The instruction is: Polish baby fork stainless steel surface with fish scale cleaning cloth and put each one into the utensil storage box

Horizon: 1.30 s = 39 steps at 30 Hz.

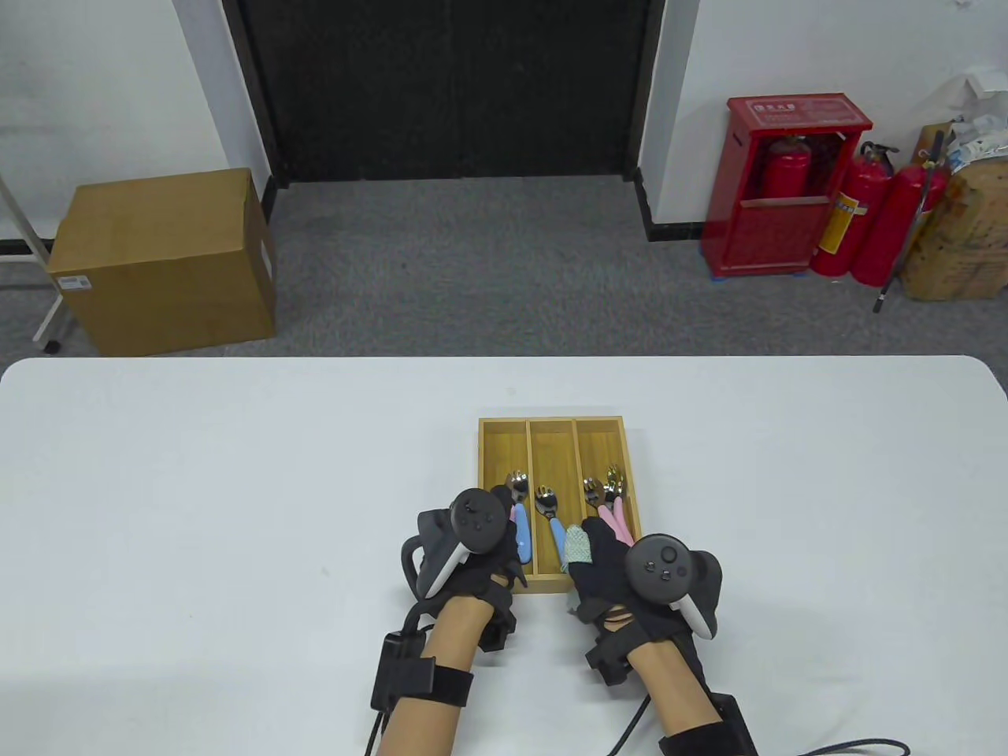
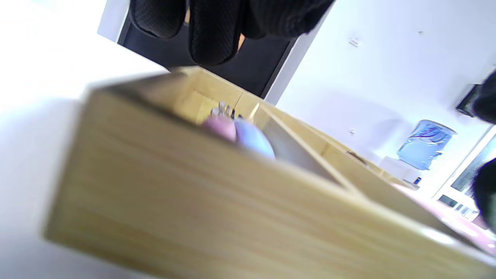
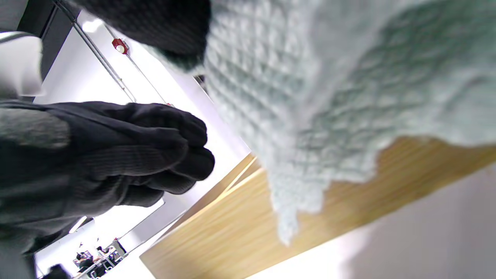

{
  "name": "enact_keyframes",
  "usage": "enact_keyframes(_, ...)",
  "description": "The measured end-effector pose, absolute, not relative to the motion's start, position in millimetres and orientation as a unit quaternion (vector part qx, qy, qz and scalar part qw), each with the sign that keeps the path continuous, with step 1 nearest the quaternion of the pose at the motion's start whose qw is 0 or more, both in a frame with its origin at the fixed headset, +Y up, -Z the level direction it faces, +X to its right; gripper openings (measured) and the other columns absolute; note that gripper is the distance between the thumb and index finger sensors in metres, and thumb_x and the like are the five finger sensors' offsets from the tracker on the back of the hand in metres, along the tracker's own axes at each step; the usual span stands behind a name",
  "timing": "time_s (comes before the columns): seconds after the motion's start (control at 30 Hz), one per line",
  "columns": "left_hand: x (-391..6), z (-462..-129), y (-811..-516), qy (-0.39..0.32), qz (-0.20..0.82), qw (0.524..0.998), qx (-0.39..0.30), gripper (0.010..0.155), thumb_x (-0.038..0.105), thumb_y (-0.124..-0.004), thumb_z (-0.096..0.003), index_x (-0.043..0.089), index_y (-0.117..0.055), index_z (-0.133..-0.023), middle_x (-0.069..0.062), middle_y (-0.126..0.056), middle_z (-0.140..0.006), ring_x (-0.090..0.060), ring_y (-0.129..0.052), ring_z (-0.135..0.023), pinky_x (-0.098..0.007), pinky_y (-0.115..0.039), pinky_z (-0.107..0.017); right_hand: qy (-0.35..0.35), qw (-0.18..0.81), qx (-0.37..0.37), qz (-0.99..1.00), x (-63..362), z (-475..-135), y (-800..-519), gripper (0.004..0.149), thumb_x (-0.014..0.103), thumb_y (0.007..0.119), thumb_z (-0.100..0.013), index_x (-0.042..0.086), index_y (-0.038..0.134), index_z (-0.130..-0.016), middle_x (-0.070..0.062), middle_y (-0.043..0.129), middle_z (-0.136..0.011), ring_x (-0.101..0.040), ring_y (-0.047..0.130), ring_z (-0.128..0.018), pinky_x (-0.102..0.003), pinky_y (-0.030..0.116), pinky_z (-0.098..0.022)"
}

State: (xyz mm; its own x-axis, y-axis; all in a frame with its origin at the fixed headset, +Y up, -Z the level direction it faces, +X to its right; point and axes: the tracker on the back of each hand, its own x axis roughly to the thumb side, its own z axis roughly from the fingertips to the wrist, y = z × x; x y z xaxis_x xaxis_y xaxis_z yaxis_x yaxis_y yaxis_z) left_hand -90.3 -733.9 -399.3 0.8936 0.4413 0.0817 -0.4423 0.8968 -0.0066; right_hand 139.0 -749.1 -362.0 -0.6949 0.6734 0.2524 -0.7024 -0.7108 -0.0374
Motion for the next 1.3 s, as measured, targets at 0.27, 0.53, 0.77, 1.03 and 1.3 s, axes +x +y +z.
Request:
enact_keyframes(0.27,-152.8,-363.2,-709.5,-0.054,0.293,0.954,0.022,0.061,0.037,-0.074,-0.0513,0.021,-0.056,-0.107,-0.011,-0.074,-0.105,-0.043,-0.065,-0.101,-0.064,-0.042,-0.073,-0.039,0.394,0.142,0.907,127.9,-356.8,-743.6,0.057,0.041,0.067,-0.048,0.004,0.045,-0.085,-0.026,0.087,-0.069,-0.042,0.099,-0.041,-0.060,0.078,-0.028)
enact_keyframes(0.53,-208.6,-339.8,-719.9,-0.039,0.354,0.933,0.051,0.061,0.039,-0.073,-0.0516,0.020,-0.057,-0.107,-0.011,-0.075,-0.104,-0.043,-0.066,-0.100,-0.065,-0.041,-0.072,0.059,0.362,0.191,0.910,106.5,-340.9,-731.7,0.048,0.030,0.079,-0.045,0.008,0.064,-0.086,-0.031,0.046,-0.099,-0.053,0.069,-0.077,-0.068,0.059,-0.052)
enact_keyframes(0.77,-229.8,-335.9,-726.8,-0.033,0.387,0.920,0.049,0.060,0.040,-0.073,-0.0518,0.018,-0.058,-0.106,-0.014,-0.075,-0.102,-0.045,-0.065,-0.099,-0.066,-0.039,-0.071,0.011,0.099,0.256,0.962,63.8,-318.4,-722.1,0.045,0.029,0.093,-0.037,0.006,0.091,-0.075,-0.024,0.052,-0.102,-0.049,0.063,-0.081,-0.068,0.049,-0.058)
enact_keyframes(1.03,-235.1,-331.9,-726.6,-0.032,0.395,0.916,0.056,0.060,0.040,-0.073,-0.0518,0.018,-0.059,-0.106,-0.013,-0.076,-0.102,-0.045,-0.066,-0.098,-0.066,-0.040,-0.071,-0.028,-0.135,0.290,0.947,28.4,-308.5,-747.2,0.045,0.034,0.093,-0.036,0.008,0.093,-0.073,-0.020,0.056,-0.101,-0.045,0.066,-0.081,-0.066,0.050,-0.059)
enact_keyframes(1.3,-229.7,-336.0,-738.0,-0.033,0.386,0.922,0.033,0.060,0.040,-0.073,-0.0519,0.018,-0.059,-0.106,-0.013,-0.076,-0.102,-0.045,-0.066,-0.099,-0.066,-0.038,-0.071,0.135,-0.081,0.301,0.940,32.5,-309.7,-759.2,0.071,0.049,0.073,-0.043,-0.007,0.075,-0.086,-0.020,0.039,-0.108,-0.050,0.050,-0.089,-0.069,0.038,-0.063)
